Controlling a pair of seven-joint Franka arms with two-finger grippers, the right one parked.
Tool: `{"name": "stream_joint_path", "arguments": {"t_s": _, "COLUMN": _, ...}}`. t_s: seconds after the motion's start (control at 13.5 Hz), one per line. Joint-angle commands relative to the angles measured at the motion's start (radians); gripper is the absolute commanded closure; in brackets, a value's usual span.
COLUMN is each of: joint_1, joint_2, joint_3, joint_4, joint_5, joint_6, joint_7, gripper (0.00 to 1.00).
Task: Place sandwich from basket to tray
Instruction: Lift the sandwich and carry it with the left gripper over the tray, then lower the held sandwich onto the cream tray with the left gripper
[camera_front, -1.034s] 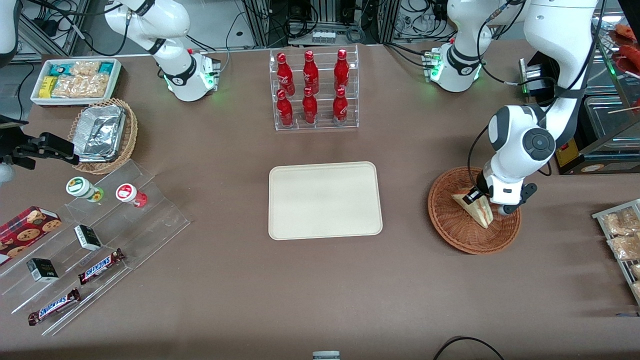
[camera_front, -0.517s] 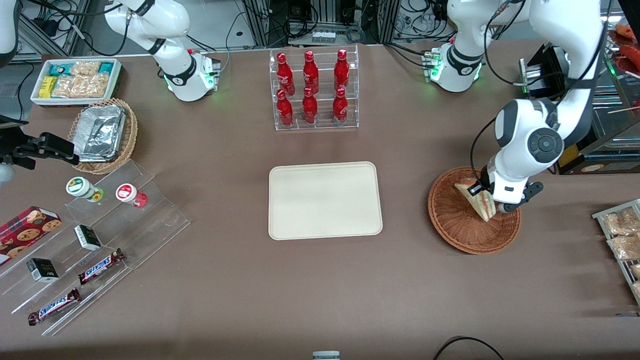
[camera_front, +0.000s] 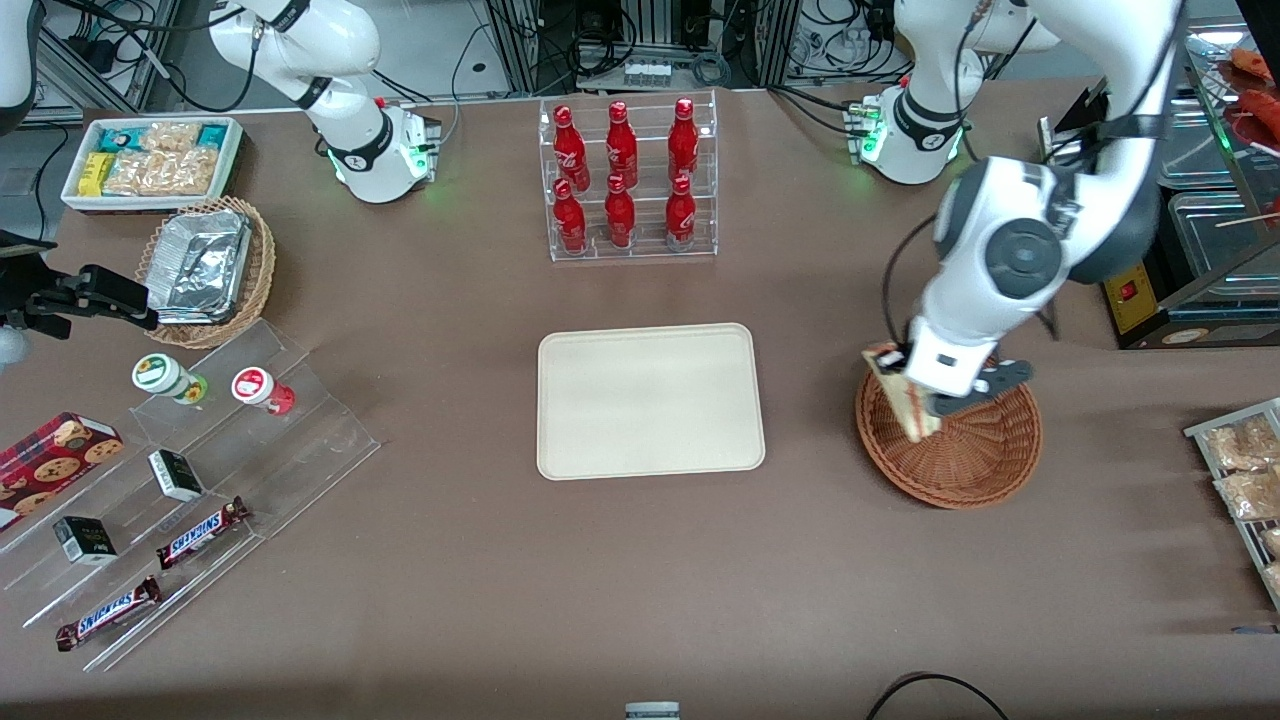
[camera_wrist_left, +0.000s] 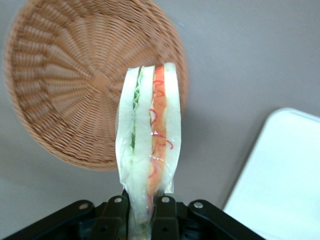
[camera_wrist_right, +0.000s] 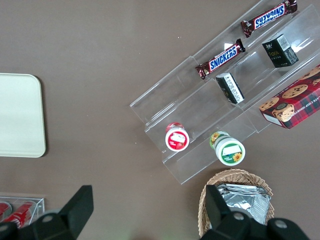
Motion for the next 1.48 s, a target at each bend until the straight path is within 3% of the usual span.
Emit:
{"name": "stream_joint_path", "arguments": {"t_s": 0.0, "joint_1": -0.109, "joint_2": 0.066, "joint_3": 0.010, "joint_4": 0.077, "joint_5": -0.015, "joint_6": -0.012, "joint_7": -0.011, "gripper": 1.00}}
{"name": "stream_joint_path", "arguments": {"t_s": 0.59, "joint_1": -0.328, "joint_2": 0.311, "joint_3": 0.004, "joint_4": 0.281, "joint_5": -0.131, "joint_6": 0.077, "joint_7": 0.003, "gripper": 1.00}}
{"name": "stream_joint_path", "arguments": {"t_s": 1.03, "joint_1": -0.438, "joint_2": 0.497, "joint_3": -0.002, "joint_4": 0.458, "joint_5": -0.133, "joint_6": 0.091, "joint_7": -0.039, "gripper": 1.00}}
{"name": "stream_joint_path", "arguments": {"t_s": 1.4, "joint_1": -0.456, "joint_2": 0.561, "joint_3": 0.001, "joint_4": 0.534, "joint_5": -0.124, "joint_6": 0.092, "joint_7": -0.085, "gripper": 1.00}}
